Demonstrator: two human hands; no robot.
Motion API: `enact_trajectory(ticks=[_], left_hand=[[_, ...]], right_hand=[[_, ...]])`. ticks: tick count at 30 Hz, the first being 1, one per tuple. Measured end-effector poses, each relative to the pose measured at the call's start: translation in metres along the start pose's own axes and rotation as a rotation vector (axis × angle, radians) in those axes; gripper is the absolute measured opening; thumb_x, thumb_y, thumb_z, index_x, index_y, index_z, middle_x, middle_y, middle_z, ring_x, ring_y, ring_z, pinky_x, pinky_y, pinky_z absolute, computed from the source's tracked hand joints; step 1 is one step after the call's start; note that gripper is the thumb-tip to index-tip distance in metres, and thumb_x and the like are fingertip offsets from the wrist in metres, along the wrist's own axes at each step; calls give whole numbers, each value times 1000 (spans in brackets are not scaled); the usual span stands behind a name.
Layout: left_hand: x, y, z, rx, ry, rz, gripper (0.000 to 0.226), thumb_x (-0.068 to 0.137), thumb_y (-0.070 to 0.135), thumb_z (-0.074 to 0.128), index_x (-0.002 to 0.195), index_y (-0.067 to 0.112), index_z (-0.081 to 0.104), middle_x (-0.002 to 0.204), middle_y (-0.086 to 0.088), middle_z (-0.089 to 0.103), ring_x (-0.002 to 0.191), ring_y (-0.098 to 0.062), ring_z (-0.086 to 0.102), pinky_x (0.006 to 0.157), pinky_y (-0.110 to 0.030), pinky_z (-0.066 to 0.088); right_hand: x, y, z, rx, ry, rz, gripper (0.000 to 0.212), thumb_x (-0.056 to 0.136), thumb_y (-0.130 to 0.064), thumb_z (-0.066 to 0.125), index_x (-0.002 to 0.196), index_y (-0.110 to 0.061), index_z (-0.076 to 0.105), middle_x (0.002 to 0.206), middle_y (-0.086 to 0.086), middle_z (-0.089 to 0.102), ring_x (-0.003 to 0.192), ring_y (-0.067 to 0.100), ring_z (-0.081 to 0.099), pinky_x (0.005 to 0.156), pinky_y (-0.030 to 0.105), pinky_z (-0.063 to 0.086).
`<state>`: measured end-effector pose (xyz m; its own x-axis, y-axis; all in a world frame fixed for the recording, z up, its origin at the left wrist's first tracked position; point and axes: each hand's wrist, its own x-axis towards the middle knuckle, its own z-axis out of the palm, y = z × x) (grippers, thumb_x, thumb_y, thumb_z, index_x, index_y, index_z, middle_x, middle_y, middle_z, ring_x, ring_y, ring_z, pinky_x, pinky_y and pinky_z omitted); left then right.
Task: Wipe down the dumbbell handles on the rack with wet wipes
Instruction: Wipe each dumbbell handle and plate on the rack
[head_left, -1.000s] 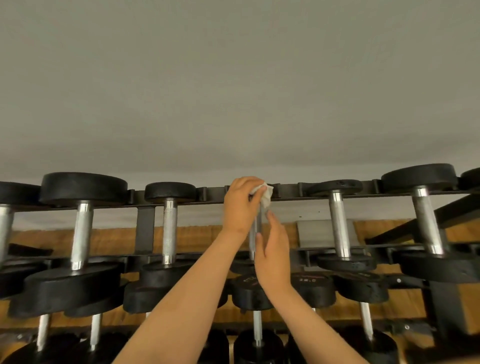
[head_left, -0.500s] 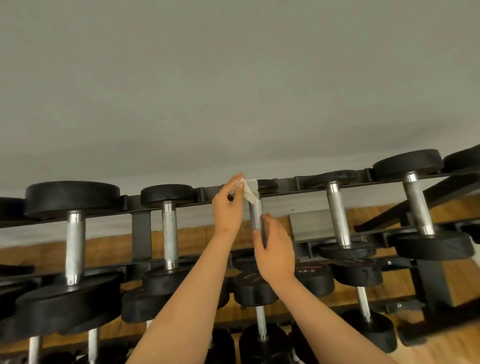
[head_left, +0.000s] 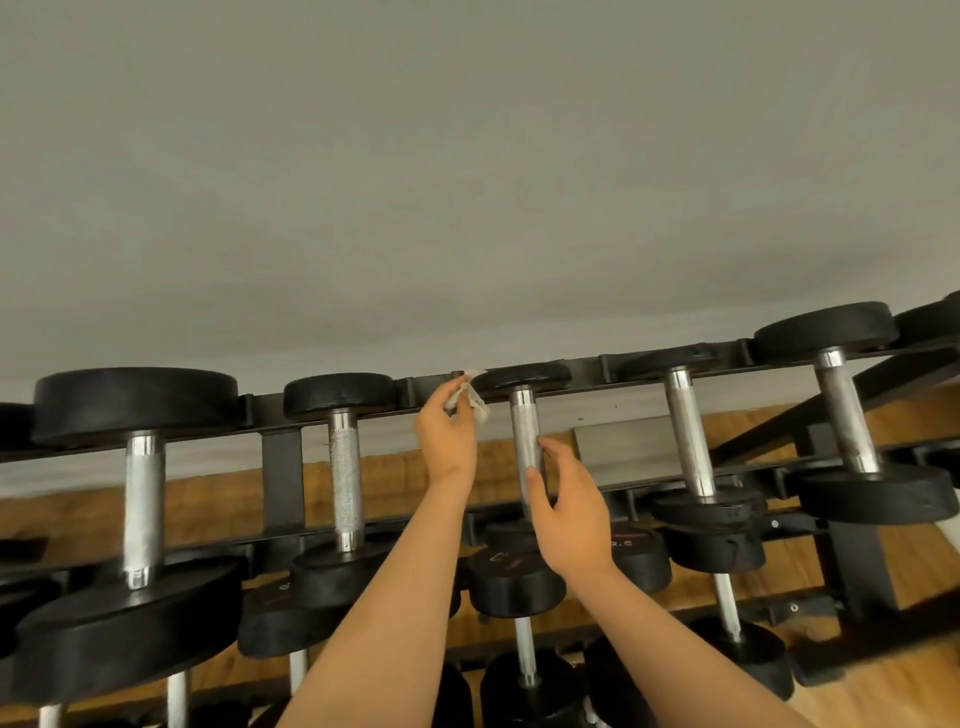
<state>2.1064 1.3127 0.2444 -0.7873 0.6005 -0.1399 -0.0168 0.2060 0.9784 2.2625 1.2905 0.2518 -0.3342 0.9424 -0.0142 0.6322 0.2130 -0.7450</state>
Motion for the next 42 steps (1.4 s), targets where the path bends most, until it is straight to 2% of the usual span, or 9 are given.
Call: enact_trajectory(ticks=[6,11,15,18,23,28,35,38,42], left_hand=[[7,4,-3,242,10,113,23,92,3,62,111,12,68,110,-1,52,97,-9,55,93,-15,42],[13,12,-10,211,-75,54,22,93,2,60,111,10,70,107,1,66,105,-13,61,98,-29,50],[-8,25,-13,26,10,42,17,91,6,64,104,16,71,97,12,68,92,4,62,91,-20,53],[-24,40,-11,-76,-31,89,18,90,6,67,100,20,70,96,15,68,91,7,64,83,-12,51],[-49,36,-15,-117,-34,8,25,89,6,68,108,22,69,104,12,68,97,4,63,80,-6,48],[-61,18,-13,-146,13,-133,30,85,2,70,110,17,67,105,8,69,99,-4,65,76,-10,52],[-59,28,22,-167,-12,-117,19,84,3,73,90,17,62,99,4,69,97,-11,67,77,-21,56],[-60,27,22,-225,-2,-147,13,91,3,63,93,16,66,102,6,68,97,-9,65,71,-15,54],[-62,22,23,-313,-45,-208,27,97,-5,46,89,7,69,114,7,62,99,-6,59,72,-13,53]], right_hand=[[-1,0,1,-3,4,6,41,99,-37,49,138,-27,46,129,-11,57,108,-4,48,87,18,41],[-1,0,1,-17,9,-1,41,99,-37,48,138,-26,46,127,-8,60,105,7,60,84,27,52],[-2,-2,0,-4,22,-10,39,99,-35,49,137,-24,48,123,-7,62,105,8,60,83,24,49],[-2,-3,0,9,25,-5,39,99,-36,49,136,-24,49,120,-6,63,105,9,60,82,28,52],[-3,-3,-1,28,37,-8,38,98,-36,49,134,-24,50,116,-7,64,102,8,61,81,31,55],[-3,-4,-1,39,50,-7,36,98,-34,50,133,-22,52,113,-9,64,100,5,60,80,25,50],[-2,-4,-1,22,41,-4,37,99,-35,50,133,-23,51,108,-10,65,93,4,61,76,27,54],[-2,-5,-1,25,37,1,35,98,-34,50,132,-23,51,106,-10,65,90,3,60,75,25,53],[-2,-6,-1,21,33,8,36,98,-36,48,131,-23,51,102,-9,66,86,6,63,72,28,54]])
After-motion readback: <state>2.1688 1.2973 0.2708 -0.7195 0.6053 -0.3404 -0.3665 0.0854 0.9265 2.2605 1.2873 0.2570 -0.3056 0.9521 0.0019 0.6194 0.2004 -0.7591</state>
